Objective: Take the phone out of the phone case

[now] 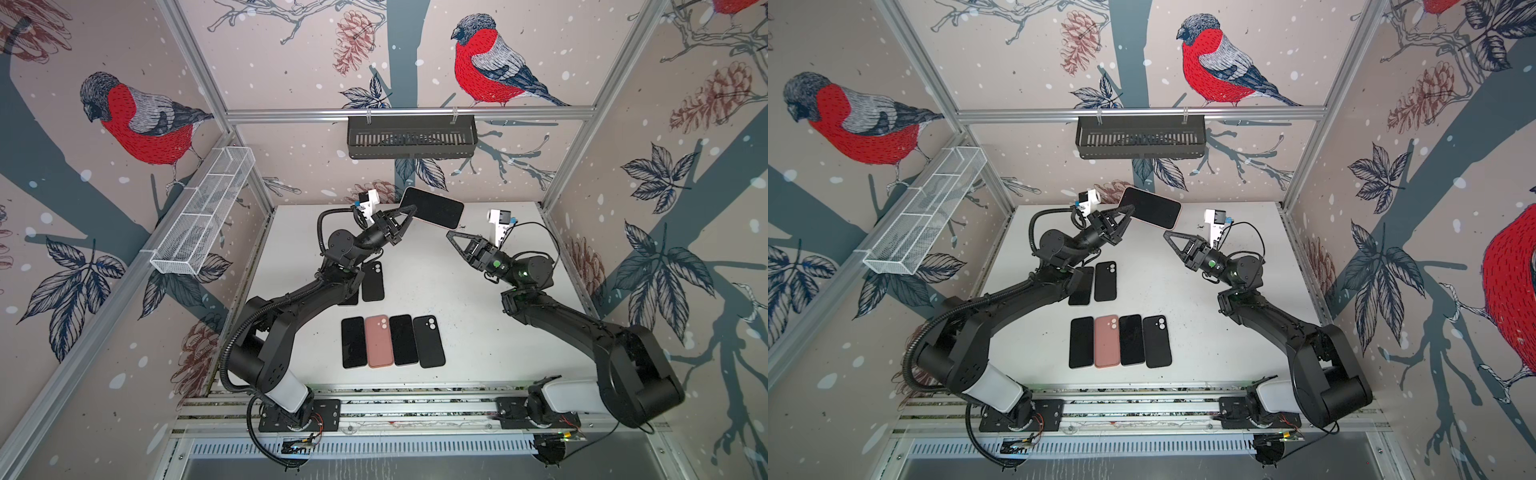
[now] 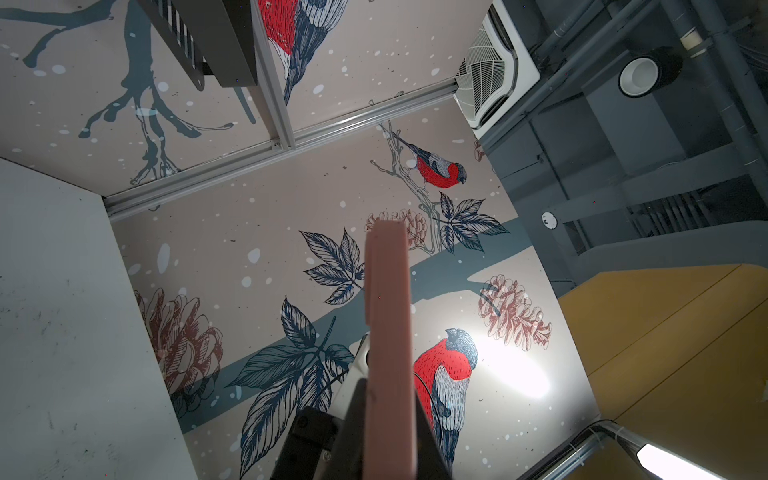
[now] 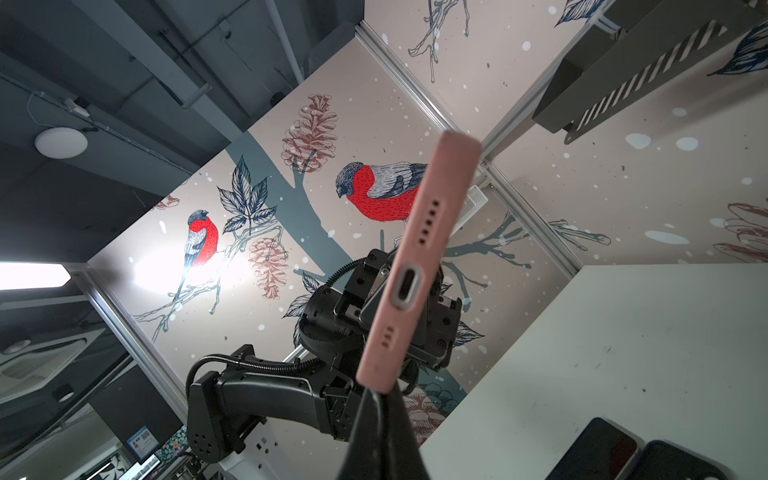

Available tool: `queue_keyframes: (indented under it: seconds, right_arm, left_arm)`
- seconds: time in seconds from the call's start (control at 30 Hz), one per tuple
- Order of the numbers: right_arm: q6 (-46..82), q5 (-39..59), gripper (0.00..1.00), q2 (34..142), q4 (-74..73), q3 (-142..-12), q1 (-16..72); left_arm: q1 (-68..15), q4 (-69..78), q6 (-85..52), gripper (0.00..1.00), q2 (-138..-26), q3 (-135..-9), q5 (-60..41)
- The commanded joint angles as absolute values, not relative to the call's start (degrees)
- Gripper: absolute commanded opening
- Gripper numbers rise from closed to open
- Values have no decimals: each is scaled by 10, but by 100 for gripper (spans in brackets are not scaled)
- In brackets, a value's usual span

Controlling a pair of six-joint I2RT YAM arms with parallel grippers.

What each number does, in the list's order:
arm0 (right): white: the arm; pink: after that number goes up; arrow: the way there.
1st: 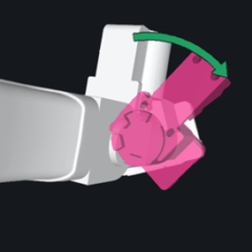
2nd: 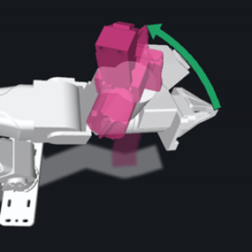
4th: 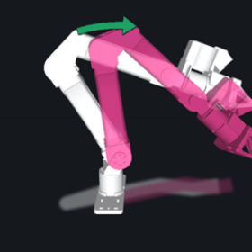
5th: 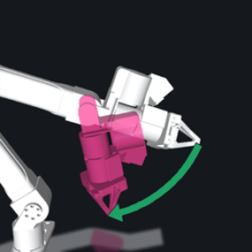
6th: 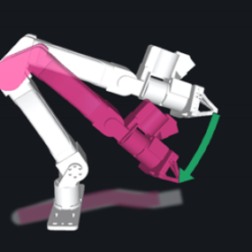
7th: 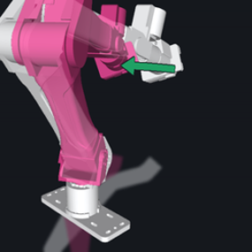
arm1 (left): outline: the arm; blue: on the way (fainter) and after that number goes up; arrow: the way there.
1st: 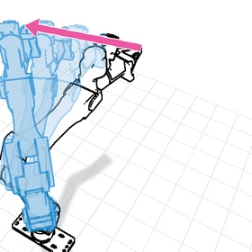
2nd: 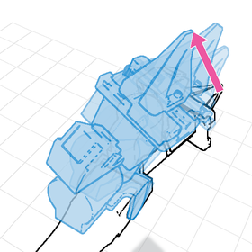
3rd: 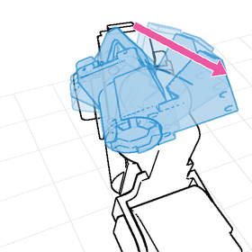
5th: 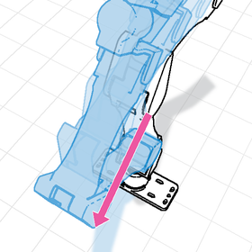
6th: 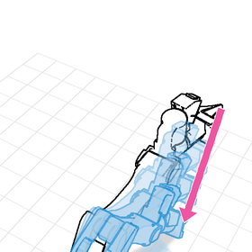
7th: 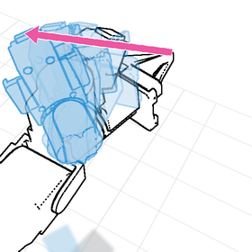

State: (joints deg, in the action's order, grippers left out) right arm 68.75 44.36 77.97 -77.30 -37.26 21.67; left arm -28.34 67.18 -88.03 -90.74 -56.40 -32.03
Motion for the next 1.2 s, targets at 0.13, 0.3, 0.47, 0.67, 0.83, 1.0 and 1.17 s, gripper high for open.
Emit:
queue_keyframes:
  seconds: [0.13,0.3,0.47,0.67,0.83,1.0,1.17]
  right_arm:
    - [672,457,13,780,-812,-368,207]
    - [675,457,49,766,-811,-352,211]
    - [674,453,53,752,-805,-345,209]
    - [684,450,52,753,-799,-355,210]
    - [694,449,49,761,-801,-361,209]
    - [704,449,38,771,-815,-361,209]
    - [707,451,18,775,-822,-358,209]
  left_arm:
    - [-285,684,-860,0,-887,-564,-338]
    - [-285,688,-862,0,-891,-563,-332]
    - [-285,691,-863,0,-894,-561,-331]
    - [-286,689,-856,0,-892,-556,-330]
    - [-287,687,-853,0,-890,-557,-331]
    - [-288,688,-853,0,-889,-555,-331]
    - [-289,689,-852,0,-889,-554,-333]
